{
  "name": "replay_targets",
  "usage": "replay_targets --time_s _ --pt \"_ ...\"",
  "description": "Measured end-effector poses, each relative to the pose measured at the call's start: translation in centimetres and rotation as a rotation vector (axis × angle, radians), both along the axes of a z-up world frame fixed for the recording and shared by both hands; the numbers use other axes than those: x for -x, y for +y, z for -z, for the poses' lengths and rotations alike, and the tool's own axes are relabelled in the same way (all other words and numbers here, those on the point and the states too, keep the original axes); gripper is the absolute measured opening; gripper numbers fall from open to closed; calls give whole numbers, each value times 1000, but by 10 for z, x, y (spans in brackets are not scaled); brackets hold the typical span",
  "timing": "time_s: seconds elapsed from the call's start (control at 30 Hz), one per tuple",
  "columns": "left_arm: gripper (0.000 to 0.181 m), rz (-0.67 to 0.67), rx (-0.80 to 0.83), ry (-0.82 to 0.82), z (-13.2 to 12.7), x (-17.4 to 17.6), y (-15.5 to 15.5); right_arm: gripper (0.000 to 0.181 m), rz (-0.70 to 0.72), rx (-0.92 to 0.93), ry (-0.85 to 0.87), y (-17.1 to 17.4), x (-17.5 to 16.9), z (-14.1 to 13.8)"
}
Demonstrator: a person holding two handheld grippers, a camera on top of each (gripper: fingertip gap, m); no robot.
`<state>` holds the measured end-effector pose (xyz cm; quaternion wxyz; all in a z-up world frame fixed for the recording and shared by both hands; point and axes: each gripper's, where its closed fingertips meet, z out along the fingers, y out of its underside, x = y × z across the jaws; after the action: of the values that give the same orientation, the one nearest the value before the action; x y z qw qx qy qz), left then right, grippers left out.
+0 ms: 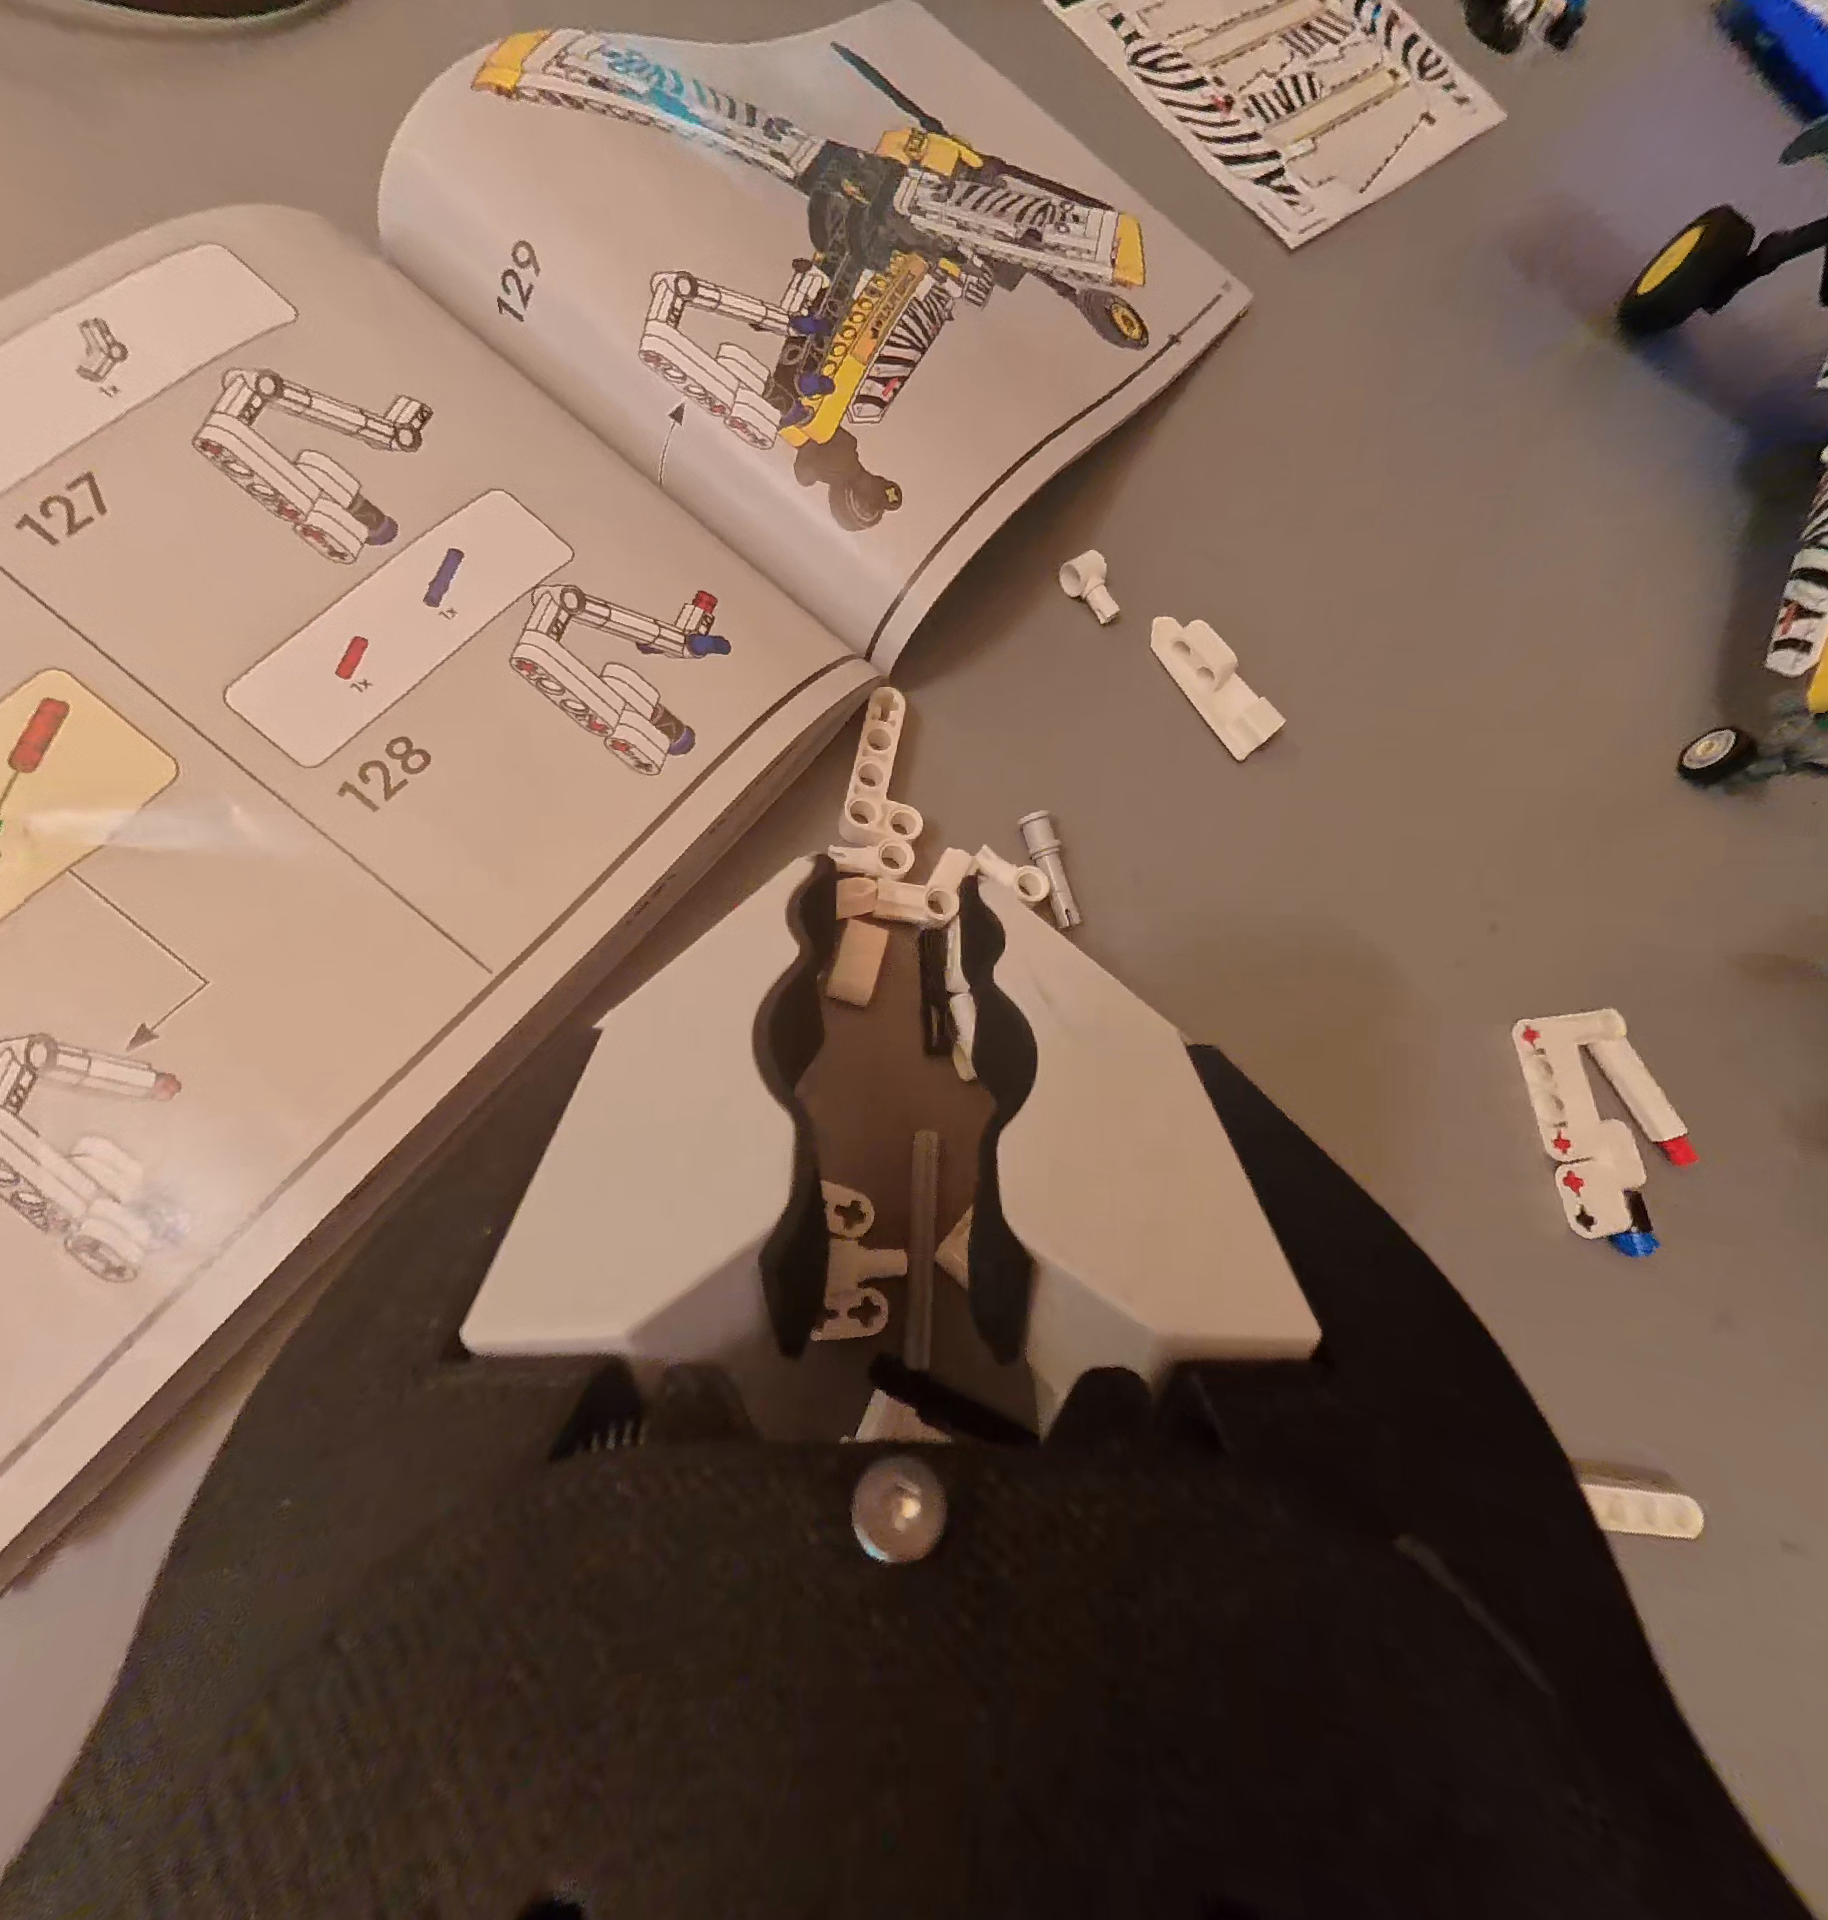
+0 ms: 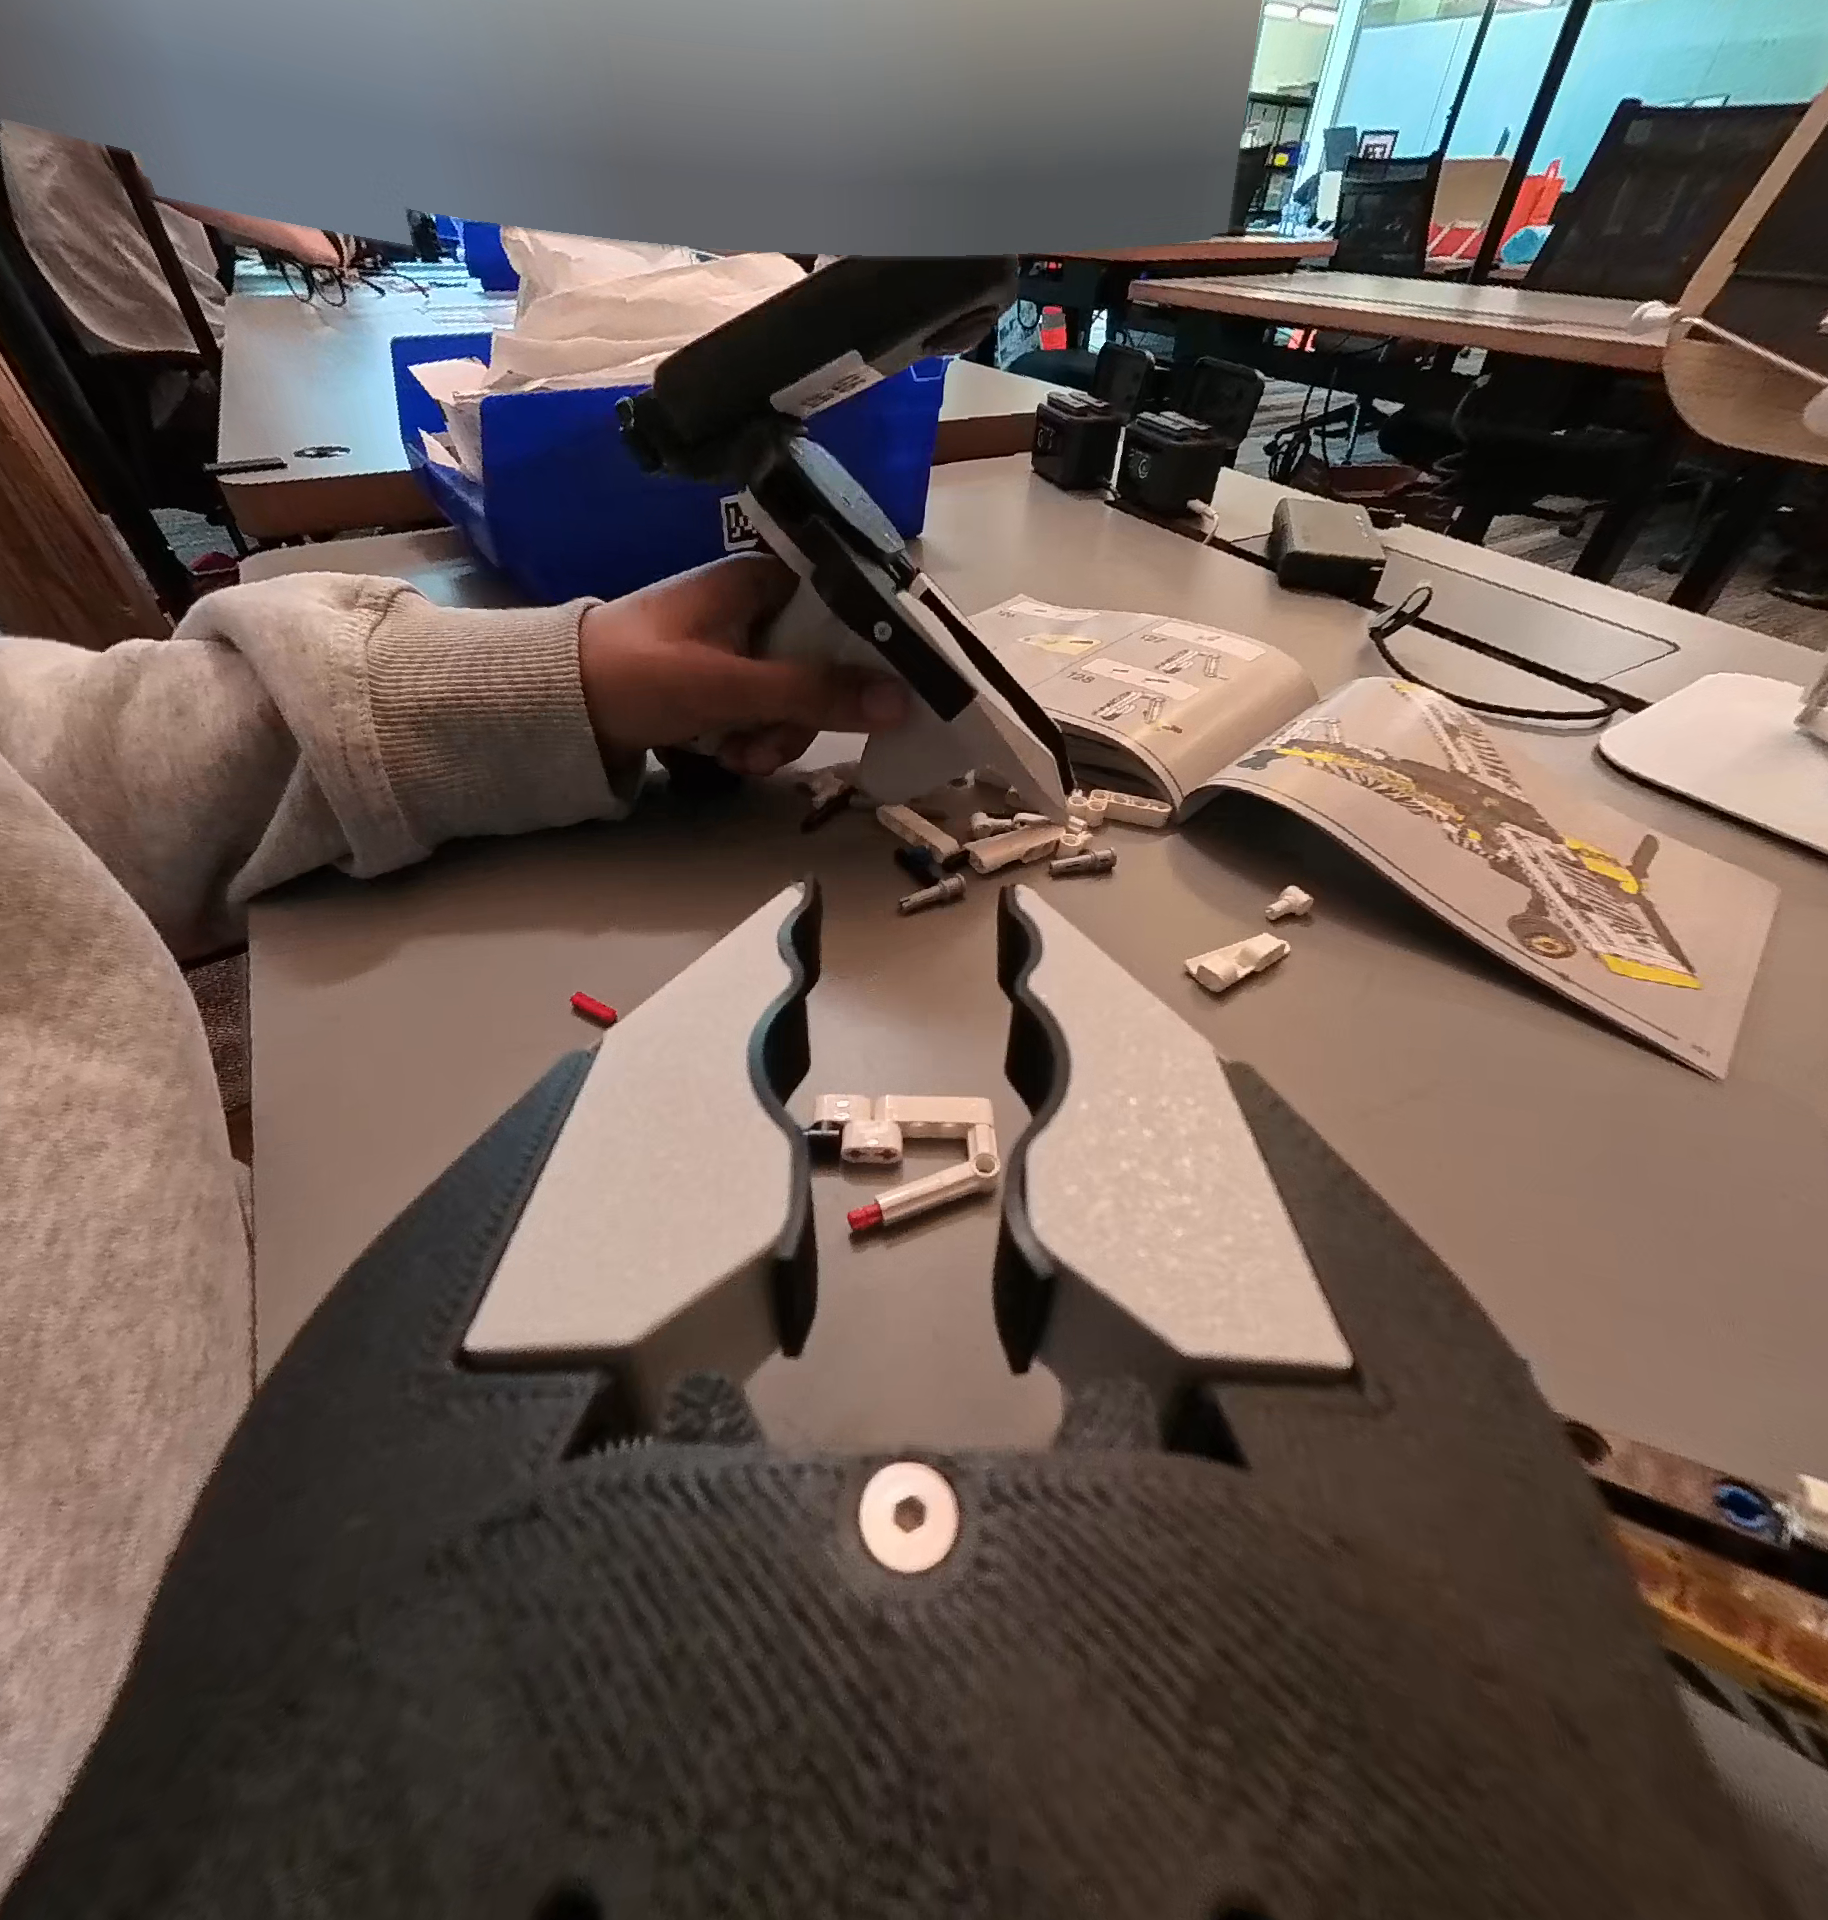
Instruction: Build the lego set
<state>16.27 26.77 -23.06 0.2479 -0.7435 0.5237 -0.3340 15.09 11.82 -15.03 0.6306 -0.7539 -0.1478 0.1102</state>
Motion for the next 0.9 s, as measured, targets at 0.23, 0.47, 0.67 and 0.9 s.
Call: replay_targets --time_s 0.23,0.47,0.67,0.9 --pt "14 19 -42 2 -1 0 -3 33 2 -8 8 0 -1 -1" --pt "14 27 -52 -10 -3 0 -4 33 2 -11 8 -1 -1 -2" --pt "14 39 -103 -71 -14 0 -7 33 2 -19 10 -1 -1 -3" --pt "14 67 -99 -128 -22 3 -17 32 2 -24 12 -2 -1 -4"
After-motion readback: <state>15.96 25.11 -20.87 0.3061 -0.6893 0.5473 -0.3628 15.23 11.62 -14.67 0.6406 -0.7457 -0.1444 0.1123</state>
